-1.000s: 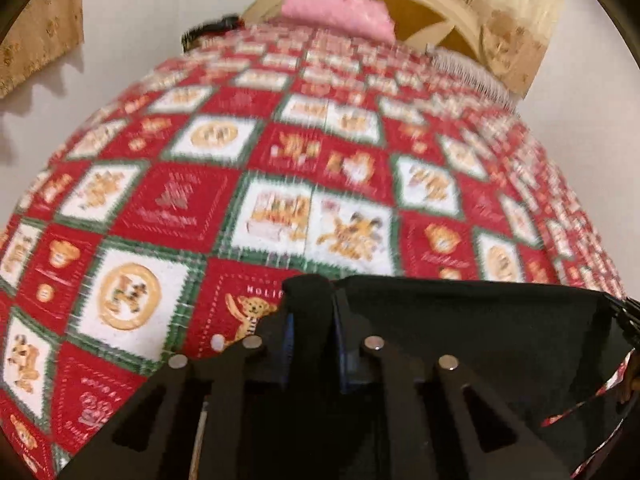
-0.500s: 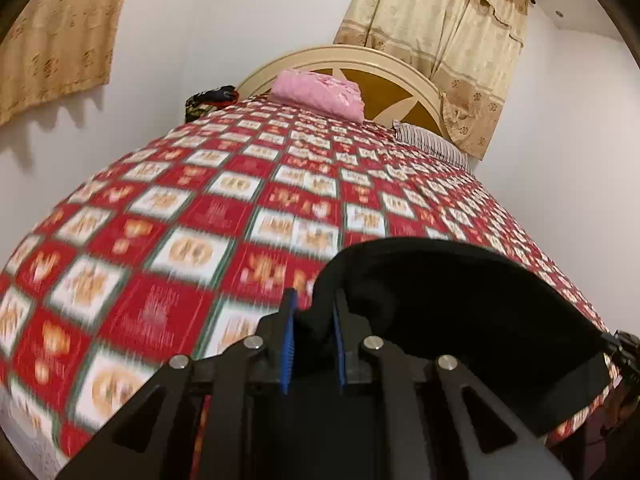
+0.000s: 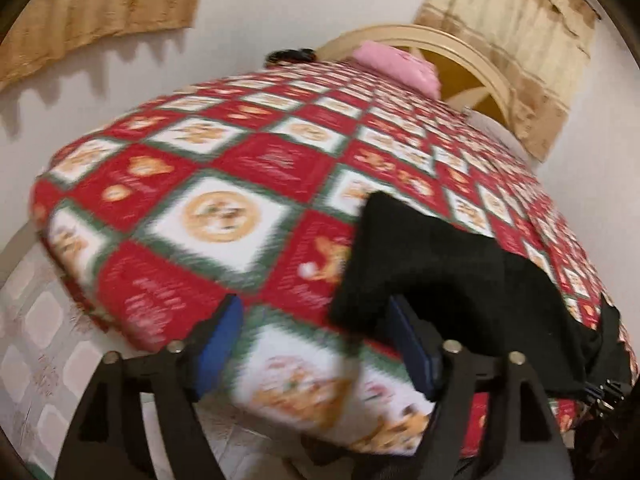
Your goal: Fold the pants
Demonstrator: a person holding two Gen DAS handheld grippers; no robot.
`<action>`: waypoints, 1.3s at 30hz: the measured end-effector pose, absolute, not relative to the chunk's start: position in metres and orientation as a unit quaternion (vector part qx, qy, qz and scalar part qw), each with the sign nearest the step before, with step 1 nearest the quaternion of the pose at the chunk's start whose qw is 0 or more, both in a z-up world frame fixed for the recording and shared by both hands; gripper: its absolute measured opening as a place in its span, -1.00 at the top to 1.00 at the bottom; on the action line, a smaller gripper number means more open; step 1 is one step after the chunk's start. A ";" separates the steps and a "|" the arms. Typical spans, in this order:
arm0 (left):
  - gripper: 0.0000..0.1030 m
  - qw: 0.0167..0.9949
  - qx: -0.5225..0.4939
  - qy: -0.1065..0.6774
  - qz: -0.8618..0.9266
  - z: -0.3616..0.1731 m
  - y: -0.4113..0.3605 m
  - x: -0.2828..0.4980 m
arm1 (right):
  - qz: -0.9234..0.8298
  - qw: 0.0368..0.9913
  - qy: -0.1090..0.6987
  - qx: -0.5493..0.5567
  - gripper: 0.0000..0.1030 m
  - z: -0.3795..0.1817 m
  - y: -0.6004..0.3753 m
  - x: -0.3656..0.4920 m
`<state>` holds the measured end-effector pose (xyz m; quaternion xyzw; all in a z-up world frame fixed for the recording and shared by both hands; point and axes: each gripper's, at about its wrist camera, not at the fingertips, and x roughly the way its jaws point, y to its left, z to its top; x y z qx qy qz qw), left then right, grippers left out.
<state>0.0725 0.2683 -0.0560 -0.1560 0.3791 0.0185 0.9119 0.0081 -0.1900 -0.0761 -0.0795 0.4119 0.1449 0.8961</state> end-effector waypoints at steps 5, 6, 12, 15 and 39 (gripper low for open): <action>-0.53 0.909 -0.142 0.387 0.062 -0.045 0.285 0.048 | 0.163 0.898 0.407 -0.036 0.71 -0.055 -0.199 0.001; -0.53 0.910 -0.145 0.386 0.049 -0.042 0.282 0.043 | 0.173 0.902 0.395 -0.020 0.70 -0.045 -0.200 -0.001; -0.53 0.910 -0.168 0.368 -0.093 -0.022 0.229 0.050 | 0.199 0.927 0.315 0.045 -0.05 -0.007 -0.192 0.024; -0.53 0.892 -0.203 0.380 -0.136 -0.031 0.209 0.068 | 0.196 0.928 0.312 0.054 -0.05 -0.017 -0.174 0.051; 0.68 0.899 -0.219 0.379 -0.019 -0.073 0.228 0.088 | 0.214 0.908 0.350 0.088 -0.06 -0.089 -0.144 0.060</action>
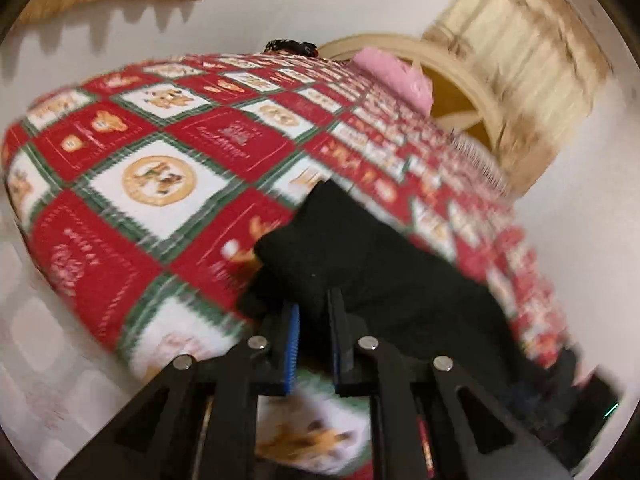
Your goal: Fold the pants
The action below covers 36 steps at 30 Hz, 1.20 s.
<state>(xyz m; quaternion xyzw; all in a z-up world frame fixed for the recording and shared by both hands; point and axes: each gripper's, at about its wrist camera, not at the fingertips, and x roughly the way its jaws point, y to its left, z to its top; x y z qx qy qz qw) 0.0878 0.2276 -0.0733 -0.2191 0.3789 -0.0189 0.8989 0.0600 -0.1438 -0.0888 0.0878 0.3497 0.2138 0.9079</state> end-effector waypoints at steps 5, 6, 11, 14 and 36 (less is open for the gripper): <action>-0.32 0.909 -0.182 0.374 0.043 -0.060 0.241 0.082 | 0.213 0.908 0.353 0.070 -0.06 -0.086 -0.141 0.060; -0.59 0.912 -0.176 0.361 0.080 -0.054 0.246 0.081 | 0.215 0.907 0.357 0.065 -0.06 -0.085 -0.140 0.060; -0.59 0.949 -0.118 0.270 0.116 -0.009 0.246 0.067 | 0.237 0.895 0.363 0.110 -0.06 -0.060 -0.160 0.064; -0.59 0.963 -0.057 0.256 0.062 -0.001 0.220 0.074 | 0.230 0.905 0.333 0.132 -0.25 -0.035 -0.175 0.079; -0.95 0.922 -0.095 0.374 0.036 -0.078 0.215 0.103 | 0.309 0.809 0.454 0.210 -0.34 -0.085 -0.132 0.191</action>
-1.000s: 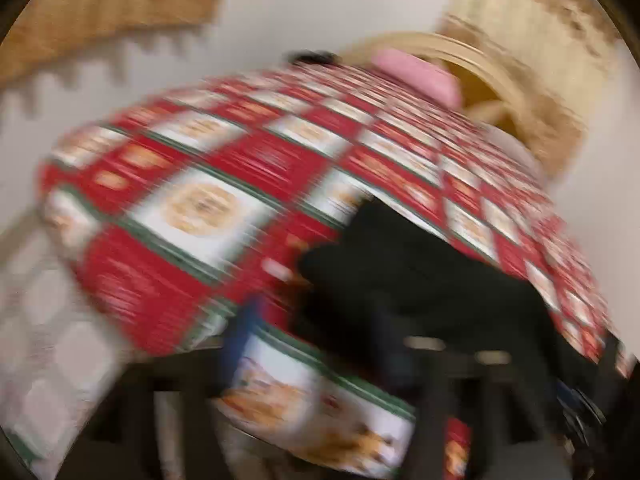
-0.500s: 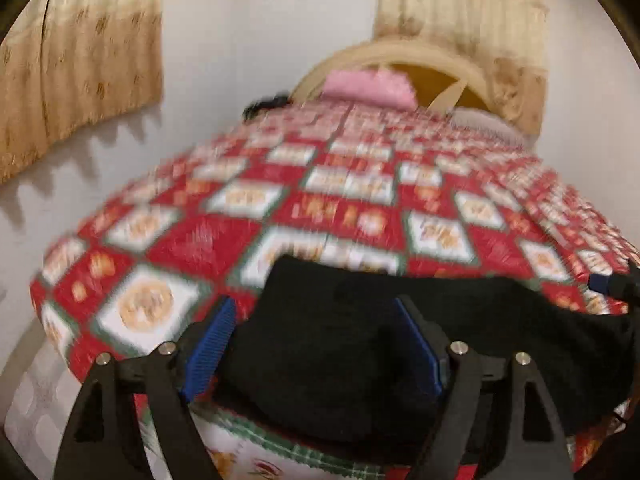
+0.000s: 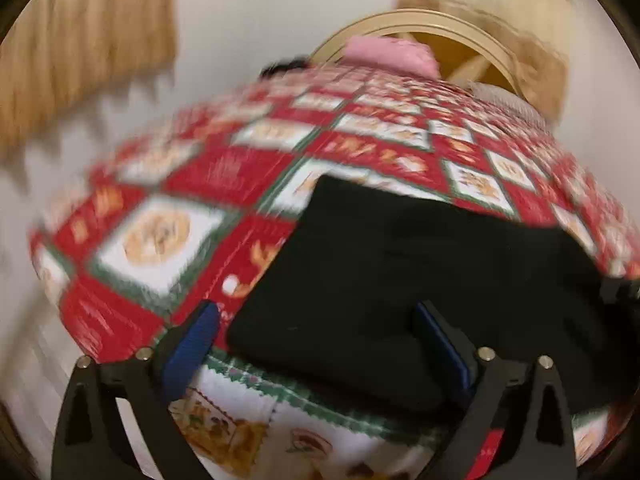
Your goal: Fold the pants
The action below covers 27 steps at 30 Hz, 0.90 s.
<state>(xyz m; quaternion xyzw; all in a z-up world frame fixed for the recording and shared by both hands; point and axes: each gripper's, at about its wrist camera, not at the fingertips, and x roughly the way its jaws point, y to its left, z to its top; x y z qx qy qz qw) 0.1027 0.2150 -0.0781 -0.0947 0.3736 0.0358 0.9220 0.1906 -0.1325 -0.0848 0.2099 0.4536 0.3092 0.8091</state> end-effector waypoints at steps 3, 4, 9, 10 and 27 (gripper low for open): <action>-0.95 0.922 -0.113 0.370 0.032 -0.075 0.218 0.102 | 0.327 0.782 0.461 0.263 -0.35 -0.091 -0.124 0.213; -0.95 0.923 -0.094 0.372 0.034 -0.076 0.214 0.102 | 0.331 0.777 0.462 0.271 -0.37 -0.093 -0.120 0.219; -0.97 0.928 -0.072 0.363 0.033 -0.080 0.209 0.096 | 0.329 0.769 0.461 0.295 -0.37 -0.091 -0.121 0.248; -0.97 0.928 -0.072 0.363 0.030 -0.080 0.210 0.096 | 0.326 0.768 0.460 0.302 -0.37 -0.090 -0.129 0.254; -1.00 0.927 -0.061 0.369 0.012 -0.080 0.215 0.100 | 0.205 0.885 0.398 0.130 -0.21 -0.028 -0.161 0.159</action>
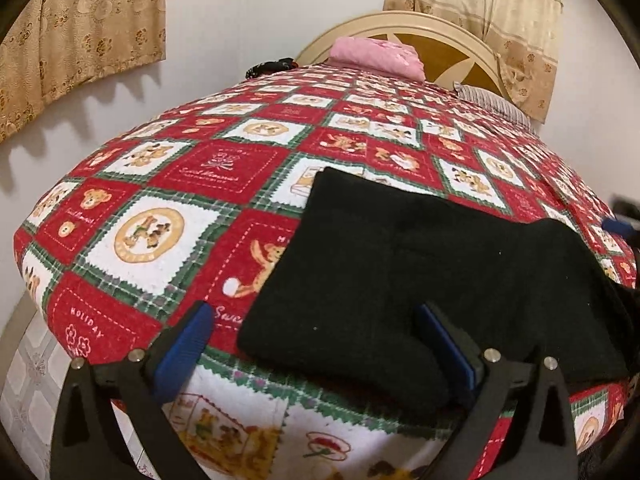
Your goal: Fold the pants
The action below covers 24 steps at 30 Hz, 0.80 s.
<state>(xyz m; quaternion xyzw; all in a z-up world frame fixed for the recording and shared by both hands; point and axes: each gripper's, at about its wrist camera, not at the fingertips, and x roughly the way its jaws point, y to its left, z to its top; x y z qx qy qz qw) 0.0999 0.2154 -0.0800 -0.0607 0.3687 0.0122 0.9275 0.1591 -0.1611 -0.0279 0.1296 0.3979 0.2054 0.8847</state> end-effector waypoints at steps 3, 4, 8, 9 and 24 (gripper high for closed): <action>-1.00 0.923 -0.065 0.380 0.018 -0.078 0.216 0.104 | 0.274 0.874 0.399 0.045 -0.14 -0.041 -0.096 0.125; -1.00 0.921 -0.066 0.383 0.019 -0.078 0.216 0.104 | 0.291 0.870 0.397 0.022 -0.14 -0.048 -0.081 0.117; -1.00 0.914 -0.072 0.399 0.016 -0.076 0.219 0.108 | 0.303 0.868 0.380 -0.104 0.13 -0.068 -0.031 0.093; -1.00 0.913 -0.076 0.401 0.015 -0.076 0.220 0.109 | 0.291 0.868 0.380 -0.132 0.22 -0.073 -0.026 0.092; -1.00 0.911 -0.060 0.408 0.018 -0.077 0.227 0.114 | 0.315 0.864 0.382 -0.096 0.44 -0.081 -0.077 0.066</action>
